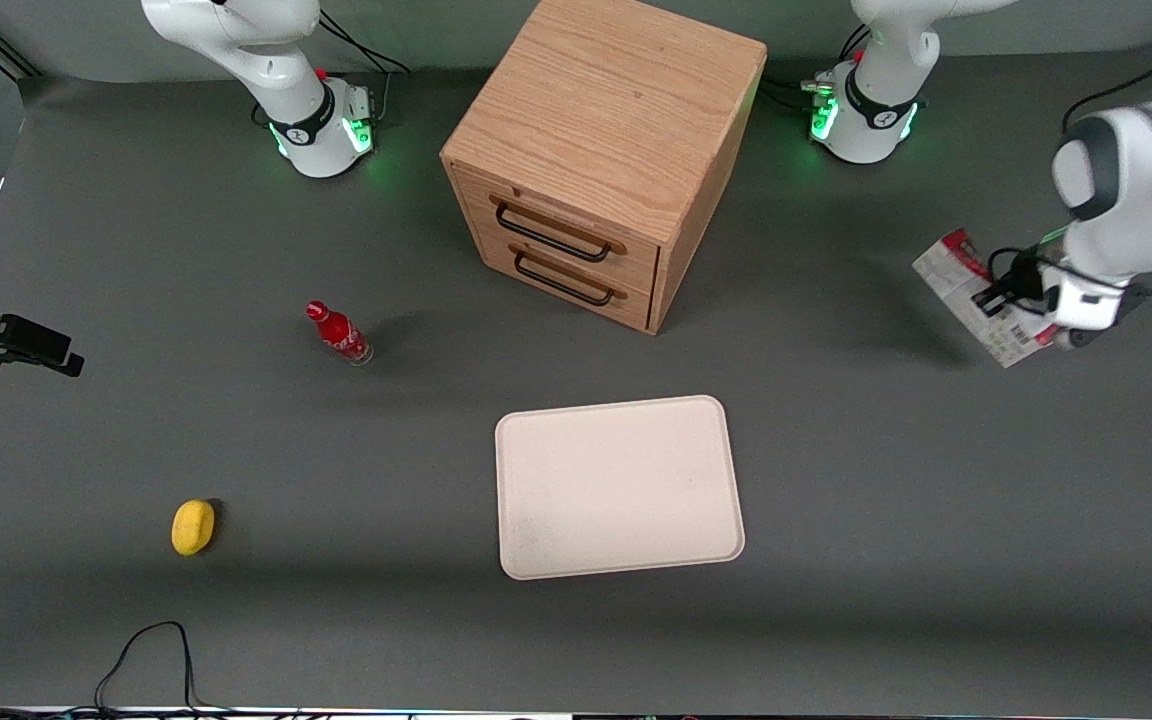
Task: Place red cookie box on tray
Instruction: 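Lower the open left gripper over the cookie box and close on it, then lift the cookie box upright with the left gripper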
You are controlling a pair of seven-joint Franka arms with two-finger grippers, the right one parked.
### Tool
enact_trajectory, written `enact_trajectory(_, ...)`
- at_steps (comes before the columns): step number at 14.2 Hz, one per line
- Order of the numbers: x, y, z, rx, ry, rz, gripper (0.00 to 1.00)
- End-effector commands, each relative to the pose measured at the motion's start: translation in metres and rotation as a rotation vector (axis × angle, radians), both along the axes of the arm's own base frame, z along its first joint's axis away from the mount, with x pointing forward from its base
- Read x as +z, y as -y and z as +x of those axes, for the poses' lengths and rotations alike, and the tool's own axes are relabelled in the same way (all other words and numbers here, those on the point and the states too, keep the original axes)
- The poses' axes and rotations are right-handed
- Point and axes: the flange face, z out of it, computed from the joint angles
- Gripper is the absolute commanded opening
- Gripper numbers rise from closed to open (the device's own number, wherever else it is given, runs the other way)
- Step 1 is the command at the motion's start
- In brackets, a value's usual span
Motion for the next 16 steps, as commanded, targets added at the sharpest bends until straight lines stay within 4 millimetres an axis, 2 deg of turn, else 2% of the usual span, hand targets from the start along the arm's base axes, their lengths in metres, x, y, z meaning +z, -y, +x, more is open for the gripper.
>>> enact_trajectory(1,0.132,-0.001,0.02,-0.056,-0.029,-0.015,0.0)
enact_trajectory(3,0.2,-0.002,0.033,-0.08,-0.052,-0.024,0.0)
enact_trajectory(4,0.223,-0.002,0.038,-0.085,-0.064,-0.026,0.0)
enact_trajectory(6,0.254,-0.002,0.048,-0.11,-0.075,-0.033,0.0)
enact_trajectory(7,0.262,-0.001,0.054,-0.113,-0.075,-0.034,0.0)
enact_trajectory(9,0.275,0.008,0.059,-0.133,-0.055,-0.033,0.0)
enact_trajectory(10,0.275,0.016,0.063,-0.144,-0.052,-0.034,0.0)
enact_trajectory(11,0.271,0.032,0.069,-0.167,-0.057,-0.035,0.0)
enact_trajectory(13,0.263,0.07,0.086,-0.192,-0.062,-0.032,0.0)
enact_trajectory(15,0.256,0.13,0.11,-0.204,-0.061,-0.029,0.0)
enact_trajectory(16,0.246,0.163,0.123,-0.21,-0.067,-0.036,0.0)
